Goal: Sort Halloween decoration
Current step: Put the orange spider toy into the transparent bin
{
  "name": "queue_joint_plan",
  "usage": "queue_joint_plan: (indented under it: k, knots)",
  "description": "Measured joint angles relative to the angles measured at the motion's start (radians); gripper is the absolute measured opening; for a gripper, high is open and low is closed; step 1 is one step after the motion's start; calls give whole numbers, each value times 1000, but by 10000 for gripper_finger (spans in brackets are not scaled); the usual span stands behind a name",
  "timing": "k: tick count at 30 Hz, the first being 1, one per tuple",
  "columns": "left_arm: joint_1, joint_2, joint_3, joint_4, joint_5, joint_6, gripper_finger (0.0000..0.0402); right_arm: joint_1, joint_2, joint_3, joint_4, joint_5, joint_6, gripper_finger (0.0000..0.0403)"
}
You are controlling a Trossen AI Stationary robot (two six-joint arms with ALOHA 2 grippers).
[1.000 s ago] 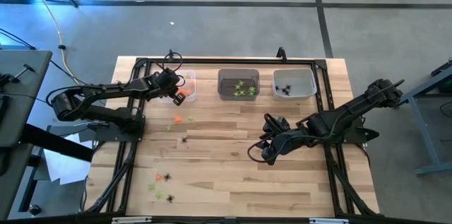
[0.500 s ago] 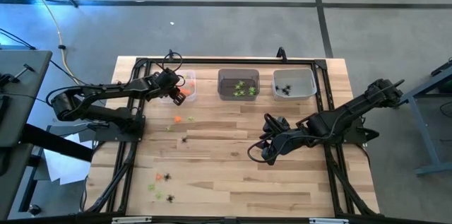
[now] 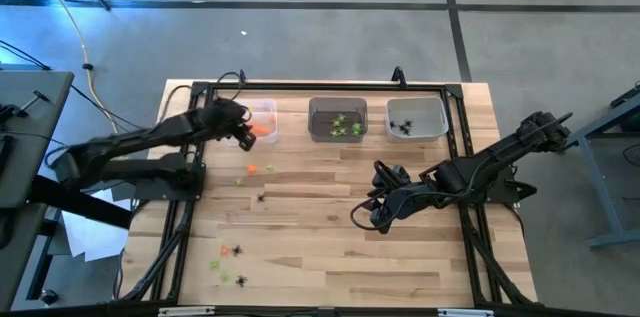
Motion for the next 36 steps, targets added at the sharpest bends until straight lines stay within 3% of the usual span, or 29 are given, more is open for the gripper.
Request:
queue_joint_plan:
  k: [6,13,19,23,31,36]
  knots:
    - [-135,-255,1,-119,48,-146,139,0,0,0,0,0,0,171]
    - [-463,-298,2,-218,-23,-385,139,0,0,0,0,0,0,171]
    - [-783,-200,2,-221,-221,-603,138,0,0,0,0,0,0,171]
    - [-925,-91,2,-224,-319,-726,138,0,0,0,0,0,0,171]
    - [-998,91,8,-258,-377,-856,138,0,0,0,0,0,0,171]
    - [-1009,210,113,-348,-378,-879,138,0,0,0,0,0,0,171]
